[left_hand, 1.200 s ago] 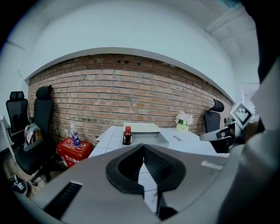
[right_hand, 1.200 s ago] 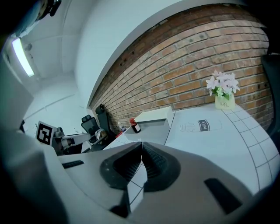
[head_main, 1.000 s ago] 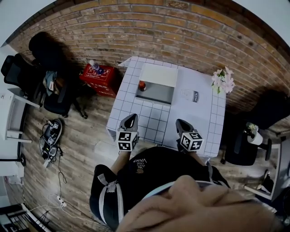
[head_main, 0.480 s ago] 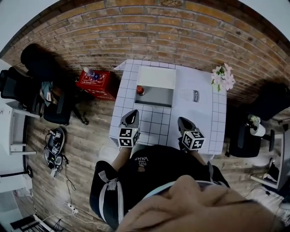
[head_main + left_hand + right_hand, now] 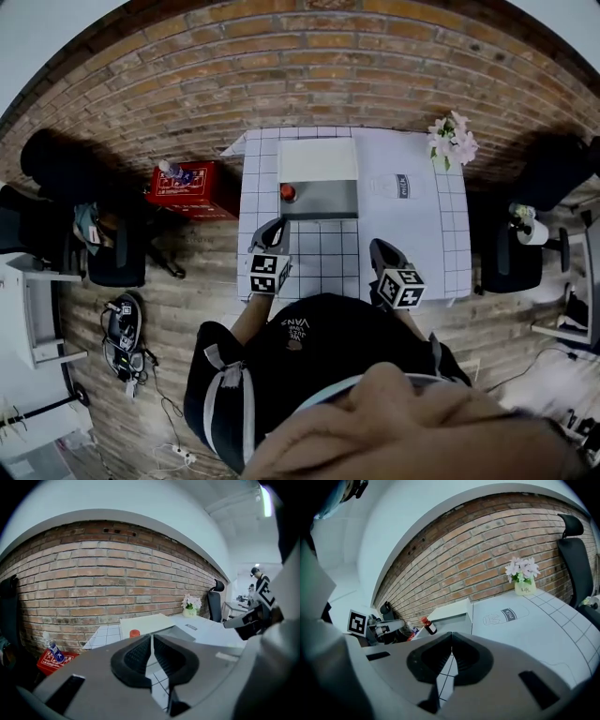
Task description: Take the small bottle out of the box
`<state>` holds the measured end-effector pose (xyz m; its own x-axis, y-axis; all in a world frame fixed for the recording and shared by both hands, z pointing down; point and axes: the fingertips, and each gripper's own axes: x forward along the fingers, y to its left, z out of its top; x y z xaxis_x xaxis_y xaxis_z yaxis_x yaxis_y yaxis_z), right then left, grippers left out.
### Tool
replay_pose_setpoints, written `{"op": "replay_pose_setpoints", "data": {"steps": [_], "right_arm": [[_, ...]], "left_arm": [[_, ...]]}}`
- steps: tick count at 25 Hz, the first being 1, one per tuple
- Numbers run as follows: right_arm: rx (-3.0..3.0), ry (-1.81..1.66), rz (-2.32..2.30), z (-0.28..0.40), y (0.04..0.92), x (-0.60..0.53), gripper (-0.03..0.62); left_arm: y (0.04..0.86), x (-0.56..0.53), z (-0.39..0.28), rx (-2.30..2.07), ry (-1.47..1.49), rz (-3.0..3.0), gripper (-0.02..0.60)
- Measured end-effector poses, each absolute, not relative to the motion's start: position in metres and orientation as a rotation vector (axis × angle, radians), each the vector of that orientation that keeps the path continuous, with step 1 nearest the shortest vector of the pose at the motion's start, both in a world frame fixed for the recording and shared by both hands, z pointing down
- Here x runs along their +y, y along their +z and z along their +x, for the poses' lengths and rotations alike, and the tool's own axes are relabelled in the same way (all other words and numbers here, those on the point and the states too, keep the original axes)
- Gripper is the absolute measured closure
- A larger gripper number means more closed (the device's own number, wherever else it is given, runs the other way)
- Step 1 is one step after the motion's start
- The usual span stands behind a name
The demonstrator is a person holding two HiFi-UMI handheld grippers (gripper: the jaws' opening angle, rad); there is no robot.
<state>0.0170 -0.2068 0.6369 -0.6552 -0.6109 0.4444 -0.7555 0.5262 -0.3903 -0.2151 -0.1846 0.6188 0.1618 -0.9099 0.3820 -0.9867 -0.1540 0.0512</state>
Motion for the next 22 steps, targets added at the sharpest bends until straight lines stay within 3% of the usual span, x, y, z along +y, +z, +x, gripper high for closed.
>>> {"op": "replay_pose_setpoints", "data": {"steps": [10, 22], "right_arm": [[-2.461, 0.852, 1.278, 0.014, 0.64, -0.195, 0.591], [-2.405, 0.873, 1.399, 0.023, 0.644, -0.188, 0.591]], "left_arm": [[0.642, -0.203, -0.23, -1.702, 0.463, 2.184, 0.566], [0.659, -0.225, -0.232, -1.6, 0.528, 2.212, 0.463]]}}
